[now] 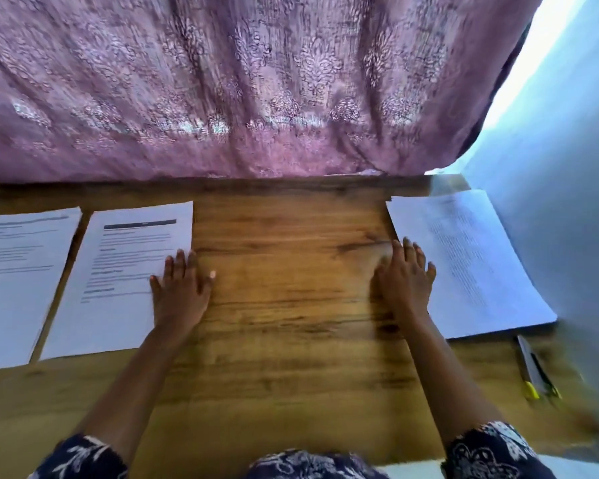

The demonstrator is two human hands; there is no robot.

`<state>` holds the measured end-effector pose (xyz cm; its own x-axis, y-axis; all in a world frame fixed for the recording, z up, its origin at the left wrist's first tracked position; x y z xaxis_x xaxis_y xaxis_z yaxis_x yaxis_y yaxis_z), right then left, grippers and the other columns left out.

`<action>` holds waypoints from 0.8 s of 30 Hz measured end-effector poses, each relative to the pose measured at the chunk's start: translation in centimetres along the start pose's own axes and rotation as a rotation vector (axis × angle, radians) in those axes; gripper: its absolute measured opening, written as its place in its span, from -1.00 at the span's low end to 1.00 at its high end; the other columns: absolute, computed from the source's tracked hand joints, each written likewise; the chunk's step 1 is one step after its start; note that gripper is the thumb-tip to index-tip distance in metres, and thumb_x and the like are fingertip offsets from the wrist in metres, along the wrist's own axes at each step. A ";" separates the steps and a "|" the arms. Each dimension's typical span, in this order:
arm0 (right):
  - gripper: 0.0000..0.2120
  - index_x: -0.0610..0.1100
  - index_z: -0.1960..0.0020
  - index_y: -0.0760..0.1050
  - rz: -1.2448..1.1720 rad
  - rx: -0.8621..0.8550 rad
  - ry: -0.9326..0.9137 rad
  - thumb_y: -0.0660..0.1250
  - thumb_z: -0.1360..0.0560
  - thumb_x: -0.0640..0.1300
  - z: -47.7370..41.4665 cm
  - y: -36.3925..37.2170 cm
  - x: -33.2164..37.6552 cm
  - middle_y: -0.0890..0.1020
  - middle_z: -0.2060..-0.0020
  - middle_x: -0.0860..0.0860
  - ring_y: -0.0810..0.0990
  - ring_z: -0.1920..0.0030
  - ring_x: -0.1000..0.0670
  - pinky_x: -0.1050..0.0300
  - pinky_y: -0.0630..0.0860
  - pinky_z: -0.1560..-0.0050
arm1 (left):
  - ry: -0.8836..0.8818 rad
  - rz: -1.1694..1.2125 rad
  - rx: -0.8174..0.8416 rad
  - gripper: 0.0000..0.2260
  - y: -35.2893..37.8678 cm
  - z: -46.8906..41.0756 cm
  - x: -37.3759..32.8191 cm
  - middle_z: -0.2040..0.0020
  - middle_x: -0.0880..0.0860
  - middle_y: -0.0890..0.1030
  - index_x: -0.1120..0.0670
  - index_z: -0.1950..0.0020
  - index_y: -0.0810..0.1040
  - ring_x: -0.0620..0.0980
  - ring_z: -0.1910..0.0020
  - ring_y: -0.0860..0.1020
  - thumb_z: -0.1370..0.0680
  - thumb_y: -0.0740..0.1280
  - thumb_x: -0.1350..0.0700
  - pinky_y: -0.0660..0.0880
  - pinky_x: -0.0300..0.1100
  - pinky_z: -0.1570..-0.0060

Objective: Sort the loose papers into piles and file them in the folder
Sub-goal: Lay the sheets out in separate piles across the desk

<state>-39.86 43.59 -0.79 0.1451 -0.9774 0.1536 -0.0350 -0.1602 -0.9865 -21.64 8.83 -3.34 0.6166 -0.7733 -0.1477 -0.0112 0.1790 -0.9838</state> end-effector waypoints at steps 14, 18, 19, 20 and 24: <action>-0.82 -0.25 0.06 0.57 0.085 0.022 0.001 0.19 -0.51 -0.32 0.9 -1.8 -3.3 0.63 0.11 -0.15 0.60 0.09 -0.18 0.09 0.38 0.21 | 0.403 0.173 0.087 -0.46 4.7 6.3 -21.9 -0.57 -0.01 0.11 -0.03 -0.55 0.17 -0.01 -0.56 -0.03 -0.61 0.13 -0.19 -0.13 0.06 -0.48; -0.85 -0.22 0.05 0.57 0.104 0.082 -0.034 0.23 -0.55 -0.25 1.1 -2.7 -4.4 0.62 0.10 -0.12 0.62 0.07 -0.15 0.15 0.34 0.26 | 0.421 0.298 0.101 -0.51 5.0 7.2 -25.3 -0.57 -0.02 0.16 -0.06 -0.52 0.25 -0.04 -0.56 -0.01 -0.61 0.17 -0.15 -0.12 0.04 -0.49; -0.85 -0.23 0.06 0.57 0.090 0.070 -0.041 0.25 -0.56 -0.20 1.2 -3.1 -4.6 0.62 0.11 -0.11 0.62 0.08 -0.14 0.15 0.34 0.26 | 0.410 0.326 0.098 -0.52 5.1 7.2 -25.6 -0.56 -0.03 0.17 -0.06 -0.51 0.27 -0.04 -0.56 0.00 -0.60 0.18 -0.14 -0.11 0.04 -0.49; -0.85 -0.24 0.08 0.57 0.073 0.055 -0.051 0.26 -0.55 -0.19 1.4 -3.1 -4.6 0.61 0.13 -0.12 0.61 0.10 -0.14 0.16 0.33 0.27 | 0.400 0.347 0.093 -0.53 5.1 7.1 -25.7 -0.56 -0.04 0.18 -0.07 -0.50 0.29 -0.04 -0.55 0.02 -0.60 0.19 -0.14 -0.11 0.04 -0.49; -0.89 -0.28 0.29 0.57 0.127 0.003 -0.128 0.38 -0.34 -0.45 2.7 -3.6 -4.5 0.60 0.35 -0.15 0.60 0.34 -0.15 0.19 0.27 0.41 | 0.396 0.388 0.081 -0.43 5.1 7.3 -25.5 -0.54 -0.06 0.23 -0.08 -0.45 0.37 -0.05 -0.54 0.07 -0.48 0.08 -0.24 -0.11 0.01 -0.48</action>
<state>-37.74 48.99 1.94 0.2646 -0.9642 0.0193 -0.0584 -0.0360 -0.9976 -31.69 33.91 -3.89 0.2360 -0.8083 -0.5395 -0.1082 0.5298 -0.8412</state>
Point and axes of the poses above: each hand's wrist, its own z-axis away from the middle knuckle, its own y-axis out of the palm, x = y × z, the point moved 4 cm from there along -z, towards the middle knuckle
